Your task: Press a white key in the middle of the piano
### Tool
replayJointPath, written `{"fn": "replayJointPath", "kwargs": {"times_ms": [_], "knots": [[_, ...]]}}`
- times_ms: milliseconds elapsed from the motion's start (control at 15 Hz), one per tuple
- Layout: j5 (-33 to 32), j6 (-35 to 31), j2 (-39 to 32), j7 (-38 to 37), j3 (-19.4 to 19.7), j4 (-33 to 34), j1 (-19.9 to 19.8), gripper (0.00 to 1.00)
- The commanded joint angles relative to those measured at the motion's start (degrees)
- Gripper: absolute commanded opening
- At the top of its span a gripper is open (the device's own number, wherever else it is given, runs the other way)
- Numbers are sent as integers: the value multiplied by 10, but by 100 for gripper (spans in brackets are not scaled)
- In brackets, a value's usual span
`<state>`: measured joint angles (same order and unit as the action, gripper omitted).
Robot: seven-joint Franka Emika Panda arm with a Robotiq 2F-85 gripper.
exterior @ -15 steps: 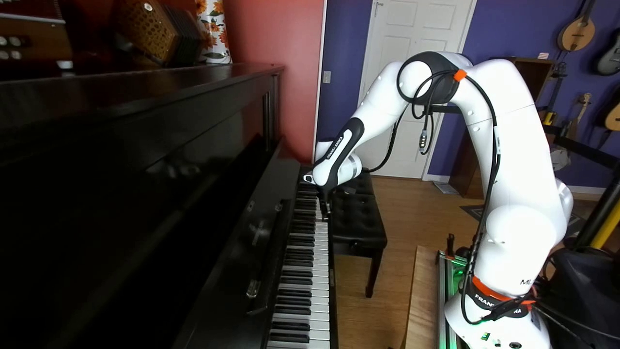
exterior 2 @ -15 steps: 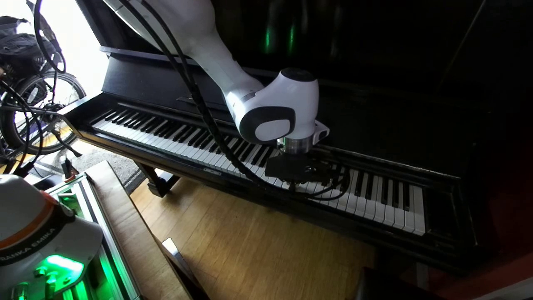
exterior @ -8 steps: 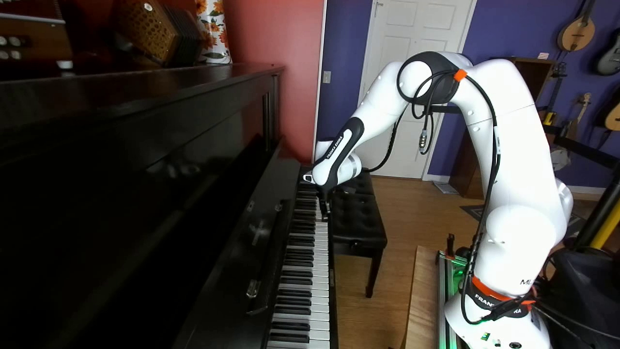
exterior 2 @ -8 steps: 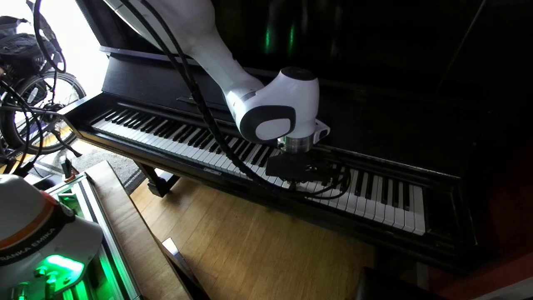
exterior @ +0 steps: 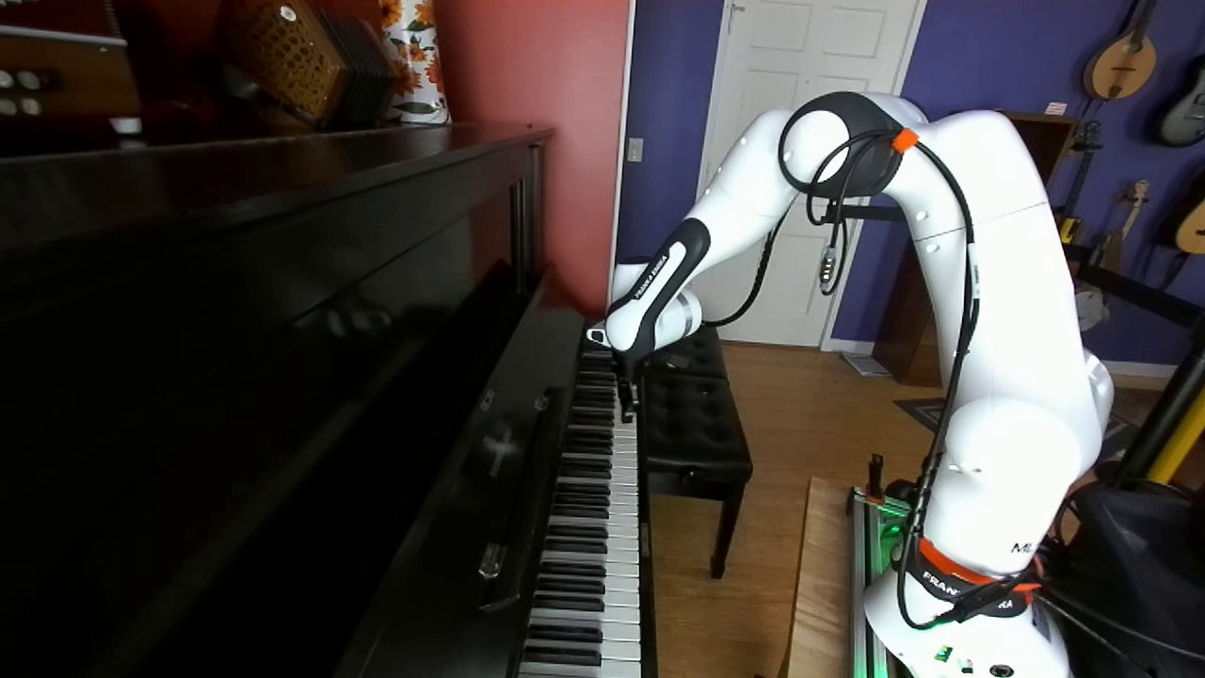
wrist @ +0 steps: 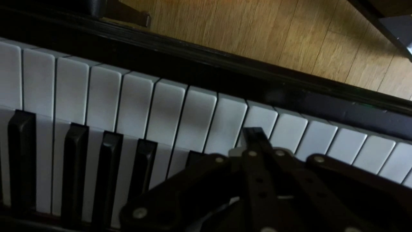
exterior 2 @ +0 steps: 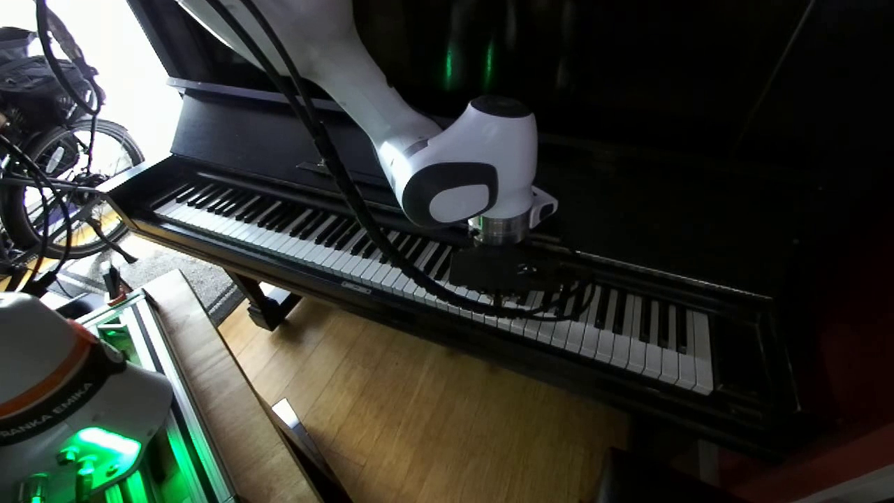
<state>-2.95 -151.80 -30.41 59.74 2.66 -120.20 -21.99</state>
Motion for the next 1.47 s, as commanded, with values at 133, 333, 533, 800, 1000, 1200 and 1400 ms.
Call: {"fn": "replayJointPath", "kwargs": {"times_ms": [133, 333, 533, 800, 1000, 1200, 1400], "knots": [[-4, -9, 35, 1, 2, -25, 3, 27], [-2, -9, 52, -6, 5, -35, 6, 47], [-3, -8, 76, -12, 8, -51, 11, 69], [-6, -12, 119, -21, 14, -79, 21, 99], [-17, -13, 163, -46, 27, -107, 36, 100], [-35, -15, 215, -76, 40, -140, 51, 100], [-67, -24, 278, -117, 54, -179, 67, 100]]}}
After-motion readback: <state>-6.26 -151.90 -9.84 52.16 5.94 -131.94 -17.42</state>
